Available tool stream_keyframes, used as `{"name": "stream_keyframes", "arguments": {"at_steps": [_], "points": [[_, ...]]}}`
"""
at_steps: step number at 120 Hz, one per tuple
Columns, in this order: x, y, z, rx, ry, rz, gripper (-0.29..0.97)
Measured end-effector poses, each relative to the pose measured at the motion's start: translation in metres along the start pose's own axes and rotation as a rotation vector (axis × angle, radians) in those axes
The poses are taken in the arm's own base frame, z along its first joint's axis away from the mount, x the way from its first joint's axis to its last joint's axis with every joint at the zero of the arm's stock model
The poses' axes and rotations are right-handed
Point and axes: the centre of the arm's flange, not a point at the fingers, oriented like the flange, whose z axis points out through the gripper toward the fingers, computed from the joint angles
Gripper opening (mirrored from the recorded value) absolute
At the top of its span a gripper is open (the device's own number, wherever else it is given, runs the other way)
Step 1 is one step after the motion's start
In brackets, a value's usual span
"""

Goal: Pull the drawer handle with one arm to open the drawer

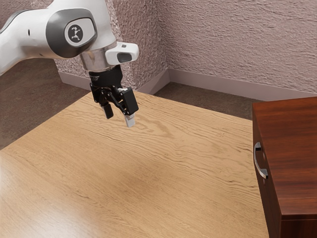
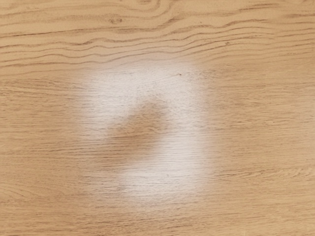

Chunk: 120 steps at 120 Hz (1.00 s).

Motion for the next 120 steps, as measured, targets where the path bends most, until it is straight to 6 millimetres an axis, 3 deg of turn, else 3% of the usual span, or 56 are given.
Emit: {"name": "stream_keyframes", "arguments": {"at_steps": [32,39,47,57,72,91,120], "points": [[-0.001,-0.002,-0.003,-0.004,0.006,-0.005,0.68],[-0.014,0.002,-0.039,0.002,0.064,-0.017,0.68],[-0.045,0.018,-0.091,-0.02,0.149,-0.042,0.68],[-0.068,0.041,-0.116,-0.05,0.18,-0.112,0.68],[-0.063,0.074,-0.102,-0.059,0.126,-0.234,0.68],[-0.049,0.129,-0.08,-0.088,0.067,-0.311,0.68],[-0.046,0.212,-0.052,-0.072,0.007,-0.397,0.68]]}}
